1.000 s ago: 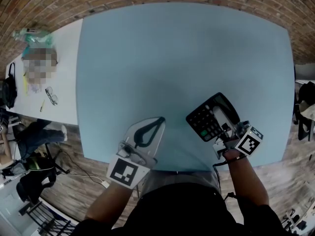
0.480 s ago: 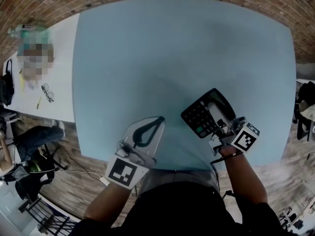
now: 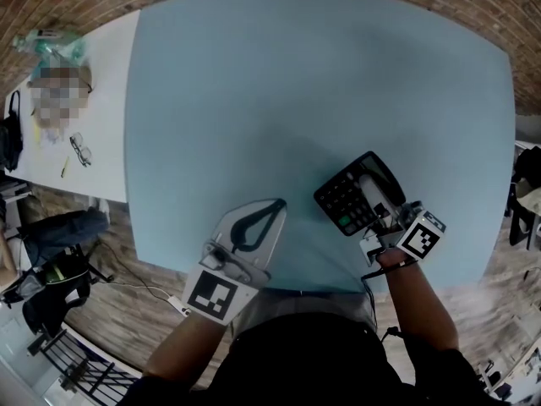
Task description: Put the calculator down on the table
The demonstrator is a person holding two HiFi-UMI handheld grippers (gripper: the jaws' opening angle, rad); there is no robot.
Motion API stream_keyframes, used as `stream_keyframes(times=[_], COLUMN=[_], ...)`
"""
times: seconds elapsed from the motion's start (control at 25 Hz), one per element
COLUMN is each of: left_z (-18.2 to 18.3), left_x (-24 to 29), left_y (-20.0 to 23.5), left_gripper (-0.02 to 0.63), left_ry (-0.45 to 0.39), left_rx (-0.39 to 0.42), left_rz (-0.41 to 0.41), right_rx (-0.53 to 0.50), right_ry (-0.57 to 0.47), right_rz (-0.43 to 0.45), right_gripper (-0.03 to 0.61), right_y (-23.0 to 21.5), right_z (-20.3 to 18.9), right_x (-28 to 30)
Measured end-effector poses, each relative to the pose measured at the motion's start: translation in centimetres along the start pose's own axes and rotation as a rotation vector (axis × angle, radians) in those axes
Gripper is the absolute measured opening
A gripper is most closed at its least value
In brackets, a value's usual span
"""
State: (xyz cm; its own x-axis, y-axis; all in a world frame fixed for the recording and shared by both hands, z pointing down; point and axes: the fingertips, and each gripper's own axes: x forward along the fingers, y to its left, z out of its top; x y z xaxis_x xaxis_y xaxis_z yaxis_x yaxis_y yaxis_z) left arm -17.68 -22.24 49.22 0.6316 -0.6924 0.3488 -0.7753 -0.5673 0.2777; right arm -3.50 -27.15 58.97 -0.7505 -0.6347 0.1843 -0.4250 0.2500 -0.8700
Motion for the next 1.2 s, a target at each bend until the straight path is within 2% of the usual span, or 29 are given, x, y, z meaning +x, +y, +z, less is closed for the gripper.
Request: stream_keyframes(times=[0.52,1.04,1.2], left_z=[-1.0,-1.4,-1.1], left_x=[-0.3,-1.4,-2.0], left_y=[-0.6,-0.5,-0.8], left_gripper=[0.003,0.003,0.003], left_ry=[0.023,0.048,0.042], left_rx=[-0.023,-0.027,-0.025], left_rz=[0.036,0.054,0.069], right_rx=[0.021,0.043,0.011], right_ry=[0.036,0.044,0.061], right_rz=[0.003,-0.077,-0.091], right_gripper=[0.132,0.132,0.132], right_y=[-0.9,-2.5,-2.3], right_z=[-0.6,-1.2,-1.2], right_x=[0.0,0.0,-0.1])
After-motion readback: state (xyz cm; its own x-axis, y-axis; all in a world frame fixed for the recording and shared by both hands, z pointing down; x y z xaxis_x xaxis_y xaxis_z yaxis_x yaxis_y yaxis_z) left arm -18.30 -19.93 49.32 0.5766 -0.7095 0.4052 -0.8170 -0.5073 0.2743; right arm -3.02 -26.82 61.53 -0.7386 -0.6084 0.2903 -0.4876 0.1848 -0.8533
